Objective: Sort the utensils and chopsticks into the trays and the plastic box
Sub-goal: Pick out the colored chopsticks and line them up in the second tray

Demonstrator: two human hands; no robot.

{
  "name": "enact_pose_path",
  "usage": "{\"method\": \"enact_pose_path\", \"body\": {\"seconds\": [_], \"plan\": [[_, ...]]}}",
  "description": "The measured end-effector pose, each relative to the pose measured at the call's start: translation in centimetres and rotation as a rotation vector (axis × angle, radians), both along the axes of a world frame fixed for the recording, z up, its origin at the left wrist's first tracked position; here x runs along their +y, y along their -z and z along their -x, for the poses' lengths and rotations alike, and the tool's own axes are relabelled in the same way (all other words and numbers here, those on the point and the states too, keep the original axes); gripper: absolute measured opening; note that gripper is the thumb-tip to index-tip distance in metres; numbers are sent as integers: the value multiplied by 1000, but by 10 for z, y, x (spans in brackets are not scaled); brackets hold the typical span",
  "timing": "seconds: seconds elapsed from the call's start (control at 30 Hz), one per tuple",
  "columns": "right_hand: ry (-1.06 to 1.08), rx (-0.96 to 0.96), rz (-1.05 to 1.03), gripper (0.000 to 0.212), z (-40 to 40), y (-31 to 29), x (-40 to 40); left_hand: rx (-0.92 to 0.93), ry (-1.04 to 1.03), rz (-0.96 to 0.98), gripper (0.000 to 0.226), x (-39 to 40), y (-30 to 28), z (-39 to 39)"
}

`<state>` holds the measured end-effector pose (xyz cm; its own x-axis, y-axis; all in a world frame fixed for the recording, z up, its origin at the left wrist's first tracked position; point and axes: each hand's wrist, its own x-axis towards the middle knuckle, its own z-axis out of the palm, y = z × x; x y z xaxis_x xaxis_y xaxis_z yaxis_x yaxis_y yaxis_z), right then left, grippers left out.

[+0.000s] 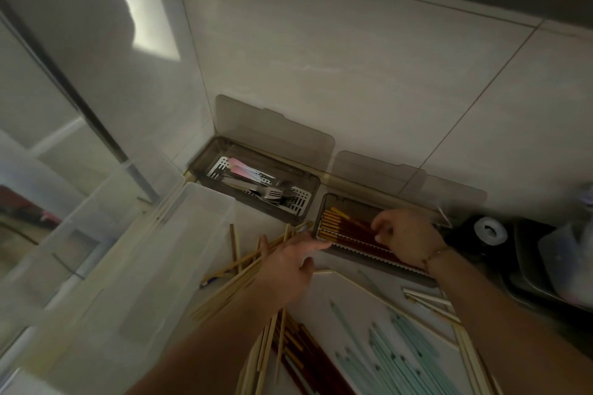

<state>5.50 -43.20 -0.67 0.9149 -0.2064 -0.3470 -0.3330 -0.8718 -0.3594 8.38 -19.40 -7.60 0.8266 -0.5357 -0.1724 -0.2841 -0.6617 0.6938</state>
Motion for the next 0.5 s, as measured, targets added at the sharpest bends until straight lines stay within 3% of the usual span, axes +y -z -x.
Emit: {"method": "enact_pose_path", "body": {"seconds": [0.2,0.5], "plan": [[-161,187,1,14,-21,26,2,-6,-7,-5,57,-1,-1,1],[-258,170,177,28,-23,55,-12,-6,-2,12,59,-1,3,0]]}}
